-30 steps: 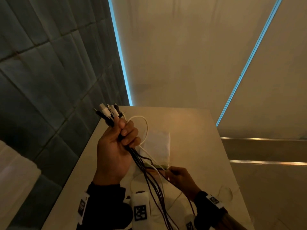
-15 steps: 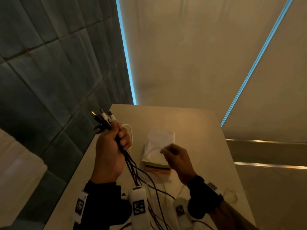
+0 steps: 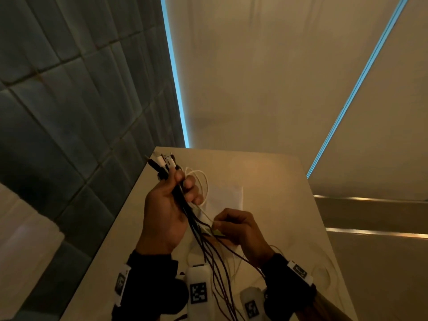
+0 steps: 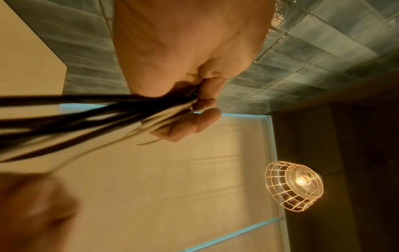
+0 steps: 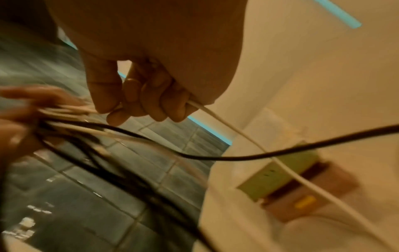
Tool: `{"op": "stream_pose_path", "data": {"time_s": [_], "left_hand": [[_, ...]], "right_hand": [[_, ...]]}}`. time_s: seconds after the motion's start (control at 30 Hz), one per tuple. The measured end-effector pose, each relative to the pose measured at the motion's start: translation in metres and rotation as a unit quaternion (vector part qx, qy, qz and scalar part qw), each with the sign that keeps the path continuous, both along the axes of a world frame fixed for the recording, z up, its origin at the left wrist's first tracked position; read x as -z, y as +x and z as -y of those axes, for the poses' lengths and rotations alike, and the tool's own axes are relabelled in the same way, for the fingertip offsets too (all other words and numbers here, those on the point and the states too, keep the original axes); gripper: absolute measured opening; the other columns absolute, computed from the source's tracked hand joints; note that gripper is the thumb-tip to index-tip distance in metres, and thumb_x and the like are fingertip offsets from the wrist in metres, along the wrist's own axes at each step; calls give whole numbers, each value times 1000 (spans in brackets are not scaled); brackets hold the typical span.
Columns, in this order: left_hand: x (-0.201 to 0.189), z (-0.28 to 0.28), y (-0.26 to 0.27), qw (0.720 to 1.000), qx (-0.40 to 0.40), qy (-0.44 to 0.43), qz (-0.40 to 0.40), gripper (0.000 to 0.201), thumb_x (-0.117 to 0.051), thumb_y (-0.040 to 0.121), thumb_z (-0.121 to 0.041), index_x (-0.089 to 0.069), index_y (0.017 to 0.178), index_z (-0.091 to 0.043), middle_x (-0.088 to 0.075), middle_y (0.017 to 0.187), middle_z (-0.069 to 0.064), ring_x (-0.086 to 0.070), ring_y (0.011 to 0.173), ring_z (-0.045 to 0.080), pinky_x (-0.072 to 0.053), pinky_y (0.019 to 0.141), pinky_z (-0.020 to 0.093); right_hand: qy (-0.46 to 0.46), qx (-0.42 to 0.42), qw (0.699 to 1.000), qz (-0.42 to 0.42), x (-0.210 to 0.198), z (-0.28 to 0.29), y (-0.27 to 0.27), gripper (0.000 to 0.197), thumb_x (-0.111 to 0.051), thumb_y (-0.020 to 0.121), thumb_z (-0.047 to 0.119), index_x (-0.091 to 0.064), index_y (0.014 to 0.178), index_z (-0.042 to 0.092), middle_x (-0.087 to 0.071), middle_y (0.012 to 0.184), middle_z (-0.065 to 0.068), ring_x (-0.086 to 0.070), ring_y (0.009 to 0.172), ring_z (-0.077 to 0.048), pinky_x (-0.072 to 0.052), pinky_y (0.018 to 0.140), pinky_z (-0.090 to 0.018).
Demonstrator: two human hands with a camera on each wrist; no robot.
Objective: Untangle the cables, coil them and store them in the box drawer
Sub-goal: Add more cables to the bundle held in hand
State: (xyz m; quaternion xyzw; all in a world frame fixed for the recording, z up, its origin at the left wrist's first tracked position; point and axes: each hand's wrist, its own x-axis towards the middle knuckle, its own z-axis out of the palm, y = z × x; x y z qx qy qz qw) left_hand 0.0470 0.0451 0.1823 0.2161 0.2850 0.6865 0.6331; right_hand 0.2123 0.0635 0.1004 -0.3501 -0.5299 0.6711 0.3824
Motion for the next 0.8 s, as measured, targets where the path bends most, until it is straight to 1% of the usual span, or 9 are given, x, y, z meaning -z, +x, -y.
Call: {"op": "stream_pose_path", "data": {"time_s": [0.1, 0.23, 0.33, 0.4, 0.47, 0.57, 0.7, 0.77, 0.8], "left_hand": [[1, -2, -5, 1000, 10, 24, 0, 33, -31, 102, -28, -44, 73, -20, -39, 63, -7, -30, 46, 5, -30, 46, 19], [7, -5, -3, 999, -7, 25, -20, 33, -30, 103, -25, -43, 72, -19, -34, 59, -8, -27, 43, 4, -27, 43, 19], [8, -4, -6, 998, -33, 18, -52, 34, -30, 103, -23, -43, 72, -18, -34, 58, -8, -26, 43, 4, -26, 42, 19], [6, -2, -12, 997, -48, 14, -66, 34, -30, 103, -23, -43, 72, -18, -33, 58, -8, -26, 42, 3, -26, 41, 18], [4, 1, -18, 995, -59, 8, -77, 34, -30, 103, -24, -43, 72, -18, -33, 56, -9, -25, 41, 3, -26, 41, 18], [3, 4, -23, 993, -72, -7, -88, 35, -31, 103, -25, -43, 70, -18, -32, 53, -9, -24, 40, 3, -25, 40, 18], [6, 6, -26, 990, -86, -23, -110, 35, -33, 102, -26, -43, 70, -18, -32, 53, -9, -24, 40, 3, -26, 39, 18], [7, 5, -27, 987, -93, -37, -129, 34, -34, 102, -26, -43, 71, -17, -35, 53, -8, -25, 39, 3, -26, 39, 18], [8, 4, -27, 984, -98, -48, -140, 33, -35, 102, -26, -43, 72, -17, -37, 54, -8, -27, 39, 4, -26, 39, 18]], "right_hand": [[-13, -9, 997, 69, 35, 1, 14, 13, -66, 85, 13, -70, 79, 2, -48, 55, 4, -32, 48, -8, -22, 46, -21], [-31, -16, 997, 76, 54, 2, 15, 20, -56, 92, 6, -66, 81, -8, -51, 50, 12, -36, 46, 0, -29, 46, -10], [-14, -24, 992, 122, 74, -3, 14, 24, -55, 95, 12, -64, 74, 4, -49, 49, 13, -36, 44, 1, -30, 47, -12], [12, -19, 983, 180, 94, -4, 15, 28, -58, 94, 16, -64, 67, 13, -48, 54, 11, -39, 49, 0, -34, 53, -16], [13, -24, 977, 210, 111, -3, 18, 28, -58, 94, 16, -63, 66, 12, -48, 56, 10, -41, 50, 2, -35, 55, -14], [1, -30, 971, 238, 129, -3, 24, 29, -56, 94, 10, -60, 65, 9, -49, 48, 14, -41, 46, 3, -33, 52, -10], [-16, -19, 951, 309, 147, -6, 31, 35, -56, 90, 7, -60, 57, 20, -52, 46, 14, -45, 47, 3, -38, 58, -19], [-31, 33, 948, 314, 138, -11, 29, 33, -56, 87, 6, -61, 57, 19, -53, 51, 10, -47, 52, -3, -39, 58, -24], [-36, 70, 954, 290, 125, -15, 25, 29, -57, 87, 8, -62, 60, 16, -53, 55, 9, -46, 53, -7, -39, 56, -26]]}}
